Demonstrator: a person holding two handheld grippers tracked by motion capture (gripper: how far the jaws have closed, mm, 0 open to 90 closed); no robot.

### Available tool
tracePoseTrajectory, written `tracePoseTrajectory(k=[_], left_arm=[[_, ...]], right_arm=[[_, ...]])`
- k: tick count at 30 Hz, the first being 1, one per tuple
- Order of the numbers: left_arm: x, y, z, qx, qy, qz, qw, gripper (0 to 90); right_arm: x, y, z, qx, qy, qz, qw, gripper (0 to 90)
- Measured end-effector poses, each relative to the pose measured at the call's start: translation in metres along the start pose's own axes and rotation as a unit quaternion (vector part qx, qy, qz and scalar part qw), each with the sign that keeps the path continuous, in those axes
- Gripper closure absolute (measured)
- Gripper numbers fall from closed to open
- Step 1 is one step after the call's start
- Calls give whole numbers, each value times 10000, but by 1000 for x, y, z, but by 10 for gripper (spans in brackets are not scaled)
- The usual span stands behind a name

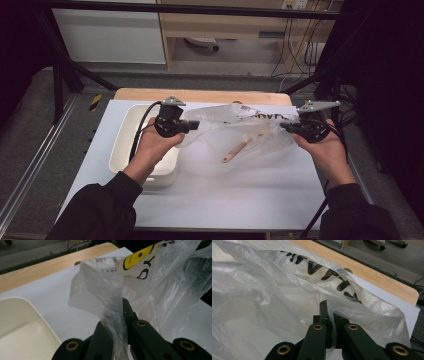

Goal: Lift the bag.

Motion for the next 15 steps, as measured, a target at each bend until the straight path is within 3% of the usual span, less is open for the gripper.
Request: tracePoseTrajectory(k=[6, 15], left_arm=[[-2, 14, 14, -74, -119, 176, 9997, 900], [-7, 24, 29, -102, -218, 252, 9994, 900]], right_arm=[[2, -10, 20, 152, -51, 23, 9999, 900], [6, -13, 39, 245, -101, 42, 9996, 900]])
Point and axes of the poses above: each handheld gripper's, and its own axes: x roughly forward along the jaws, z roughly out of its top, y roughly to its left, the point moved 5 cm from there along x, roughly forward along the jaws, and after that the axes turned 7 degrees about x, right-handed, at the moved point
